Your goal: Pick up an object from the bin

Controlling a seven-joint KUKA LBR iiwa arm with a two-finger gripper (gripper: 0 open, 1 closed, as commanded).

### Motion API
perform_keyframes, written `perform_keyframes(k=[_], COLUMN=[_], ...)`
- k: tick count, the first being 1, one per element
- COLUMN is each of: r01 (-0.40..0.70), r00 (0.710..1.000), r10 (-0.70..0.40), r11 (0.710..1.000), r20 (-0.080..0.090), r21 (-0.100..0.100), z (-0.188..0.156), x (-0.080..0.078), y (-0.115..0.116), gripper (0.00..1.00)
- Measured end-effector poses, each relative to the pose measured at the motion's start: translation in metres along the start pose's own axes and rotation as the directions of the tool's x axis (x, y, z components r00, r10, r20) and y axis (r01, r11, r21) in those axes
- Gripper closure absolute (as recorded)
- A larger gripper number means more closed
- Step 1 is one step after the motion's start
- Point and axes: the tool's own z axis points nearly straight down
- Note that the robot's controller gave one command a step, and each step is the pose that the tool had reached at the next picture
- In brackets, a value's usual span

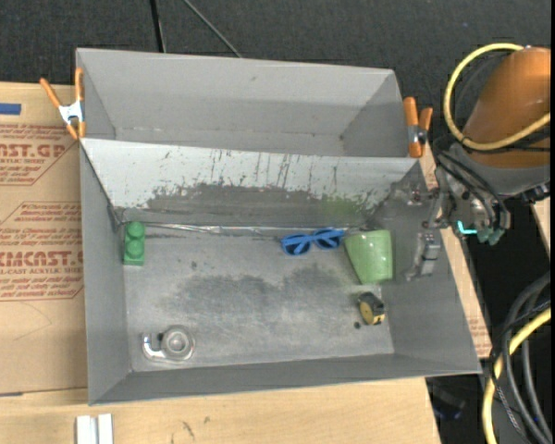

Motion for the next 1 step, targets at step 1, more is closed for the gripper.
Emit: perform_keyframes(k=[1], r01=[0.065], r00=[0.998], r10=[-0.065], r11=[0.998], r20=[0.019], r21=[0.003], z=[0.1364], x=[0.0282], y=[-0.021], gripper=[0.0])
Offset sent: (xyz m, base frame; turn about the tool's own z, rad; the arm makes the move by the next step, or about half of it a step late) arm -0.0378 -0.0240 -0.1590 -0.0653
